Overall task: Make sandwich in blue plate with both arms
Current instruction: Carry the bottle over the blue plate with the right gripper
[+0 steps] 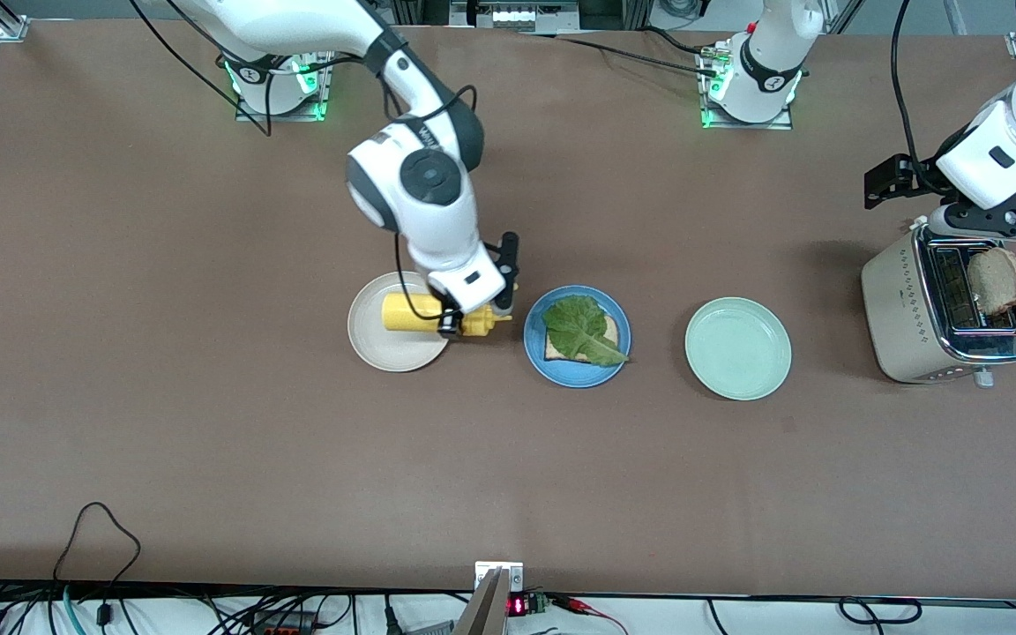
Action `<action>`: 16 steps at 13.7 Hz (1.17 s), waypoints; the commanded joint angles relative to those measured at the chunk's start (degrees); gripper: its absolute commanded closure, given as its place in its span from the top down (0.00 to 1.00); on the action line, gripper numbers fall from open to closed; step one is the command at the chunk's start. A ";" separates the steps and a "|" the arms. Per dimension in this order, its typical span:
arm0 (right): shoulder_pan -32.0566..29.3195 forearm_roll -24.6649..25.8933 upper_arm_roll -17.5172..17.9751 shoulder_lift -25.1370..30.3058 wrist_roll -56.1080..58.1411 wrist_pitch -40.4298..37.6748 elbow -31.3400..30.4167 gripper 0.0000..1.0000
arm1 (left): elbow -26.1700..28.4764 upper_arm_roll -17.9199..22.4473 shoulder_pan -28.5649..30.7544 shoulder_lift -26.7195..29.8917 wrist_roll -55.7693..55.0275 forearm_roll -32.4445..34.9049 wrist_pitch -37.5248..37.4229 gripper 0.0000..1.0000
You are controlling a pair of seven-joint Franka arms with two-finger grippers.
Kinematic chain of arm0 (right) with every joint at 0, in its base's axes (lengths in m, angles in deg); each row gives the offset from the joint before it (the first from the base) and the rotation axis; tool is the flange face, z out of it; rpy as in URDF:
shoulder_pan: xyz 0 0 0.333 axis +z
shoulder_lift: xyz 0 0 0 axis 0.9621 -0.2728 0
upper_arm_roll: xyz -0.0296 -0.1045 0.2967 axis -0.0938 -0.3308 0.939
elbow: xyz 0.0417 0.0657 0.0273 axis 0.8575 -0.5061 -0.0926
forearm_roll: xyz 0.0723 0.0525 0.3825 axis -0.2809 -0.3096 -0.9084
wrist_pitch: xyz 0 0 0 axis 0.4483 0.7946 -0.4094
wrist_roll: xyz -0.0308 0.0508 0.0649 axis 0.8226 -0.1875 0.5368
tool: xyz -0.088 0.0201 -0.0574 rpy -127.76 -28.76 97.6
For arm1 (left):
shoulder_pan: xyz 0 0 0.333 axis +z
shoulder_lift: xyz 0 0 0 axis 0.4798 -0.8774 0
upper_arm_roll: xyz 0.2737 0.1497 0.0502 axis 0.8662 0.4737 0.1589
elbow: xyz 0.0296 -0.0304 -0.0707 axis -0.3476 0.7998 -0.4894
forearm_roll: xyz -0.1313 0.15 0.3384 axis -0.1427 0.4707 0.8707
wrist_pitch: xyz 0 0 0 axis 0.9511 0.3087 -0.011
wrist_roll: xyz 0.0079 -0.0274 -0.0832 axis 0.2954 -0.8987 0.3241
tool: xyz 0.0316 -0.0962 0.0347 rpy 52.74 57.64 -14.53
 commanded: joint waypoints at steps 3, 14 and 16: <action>7.27 13.57 -0.88 -6.98 -9.02 -6.25 10.87 0.12 | -0.76 0.27 0.06 -0.14 -0.02 0.74 -0.97 1.00; 13.44 21.25 -5.97 -13.85 -10.97 -8.81 17.40 0.12 | -0.67 0.36 0.06 -0.14 -0.02 0.74 -0.97 1.00; 10.99 16.18 -5.71 -11.92 -7.39 -8.81 17.31 0.12 | -0.67 0.36 0.15 -0.14 -0.02 0.74 -1.14 1.00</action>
